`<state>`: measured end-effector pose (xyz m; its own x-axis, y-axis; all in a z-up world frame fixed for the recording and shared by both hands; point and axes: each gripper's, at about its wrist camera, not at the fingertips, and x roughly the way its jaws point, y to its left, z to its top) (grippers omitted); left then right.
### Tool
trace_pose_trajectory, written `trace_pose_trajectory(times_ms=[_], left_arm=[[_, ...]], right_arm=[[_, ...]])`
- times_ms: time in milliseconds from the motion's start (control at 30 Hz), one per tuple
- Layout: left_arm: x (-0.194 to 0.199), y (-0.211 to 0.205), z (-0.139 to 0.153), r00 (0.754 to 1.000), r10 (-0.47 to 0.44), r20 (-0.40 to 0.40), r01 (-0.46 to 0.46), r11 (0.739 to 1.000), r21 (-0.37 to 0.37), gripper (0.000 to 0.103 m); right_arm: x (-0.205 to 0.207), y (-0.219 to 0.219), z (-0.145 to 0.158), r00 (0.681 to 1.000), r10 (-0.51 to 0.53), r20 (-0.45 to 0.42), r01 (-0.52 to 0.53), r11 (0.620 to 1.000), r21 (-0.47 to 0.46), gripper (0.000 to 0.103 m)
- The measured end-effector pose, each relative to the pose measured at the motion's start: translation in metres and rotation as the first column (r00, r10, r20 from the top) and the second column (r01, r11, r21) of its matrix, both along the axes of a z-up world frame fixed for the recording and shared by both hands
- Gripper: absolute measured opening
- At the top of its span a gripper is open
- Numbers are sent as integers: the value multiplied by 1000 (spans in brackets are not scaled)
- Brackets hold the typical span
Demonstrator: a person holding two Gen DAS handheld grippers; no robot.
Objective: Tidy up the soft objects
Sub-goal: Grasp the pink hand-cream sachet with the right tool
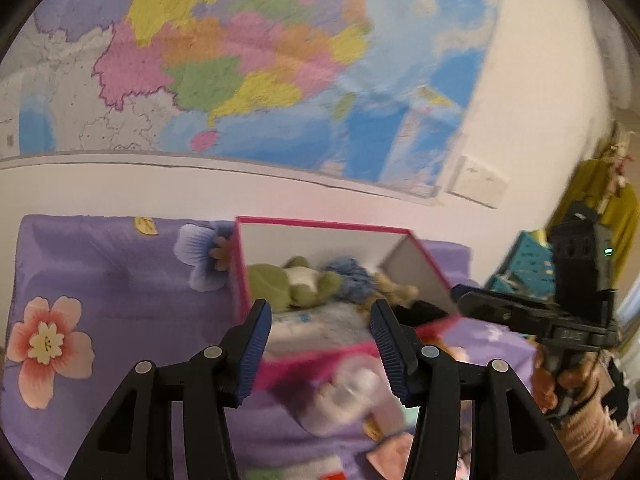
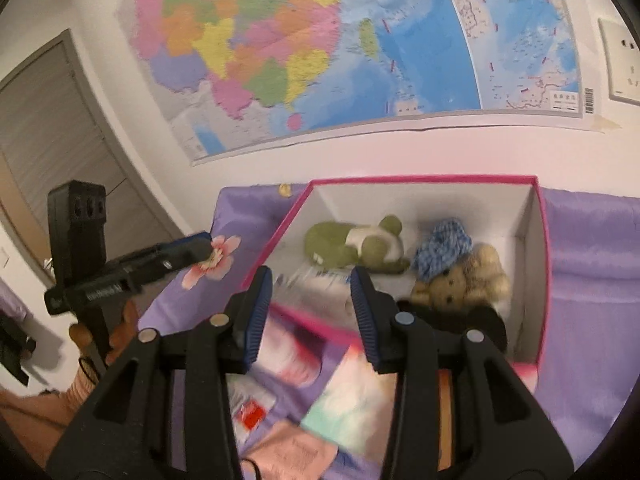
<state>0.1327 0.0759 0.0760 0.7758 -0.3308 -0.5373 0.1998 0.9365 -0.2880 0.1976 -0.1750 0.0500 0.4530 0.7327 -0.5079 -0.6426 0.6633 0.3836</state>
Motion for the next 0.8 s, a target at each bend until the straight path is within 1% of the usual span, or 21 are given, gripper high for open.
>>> trace_pose_trajectory(times_ms=[167, 267, 333, 400, 500, 600, 800], left_arm=[[-33, -20, -3, 996, -86, 4, 86, 996, 5, 53], [-48, -34, -15, 990, -139, -24, 139, 990, 10, 54], [-54, -41, -27, 985, -163, -55, 163, 987, -9, 57], [-58, -48, -40, 981, -173, -90, 172, 985, -16, 57], [-59, -58, -61, 966, -204, -157, 200, 979, -43, 57], [-59, -65, -80, 950, -223, -218, 214, 975, -64, 58], [-59, -71, -109, 914, -266, -306, 234, 963, -137, 58]], right_arm=[[-36, -20, -11, 999, 27, -37, -27, 1000, -9, 43], [-54, -28, -25, 996, 41, -82, -43, 999, -20, 43], [-62, -31, -36, 993, 40, -111, -45, 998, -38, 43], [-68, -31, -49, 989, 38, -143, -47, 997, -63, 43], [-72, -31, -72, 975, 42, -217, -58, 996, -67, 43], [-73, -28, -90, 961, 41, -272, -63, 995, -72, 43], [-71, -23, -116, 939, 29, -344, -56, 996, -71, 43]])
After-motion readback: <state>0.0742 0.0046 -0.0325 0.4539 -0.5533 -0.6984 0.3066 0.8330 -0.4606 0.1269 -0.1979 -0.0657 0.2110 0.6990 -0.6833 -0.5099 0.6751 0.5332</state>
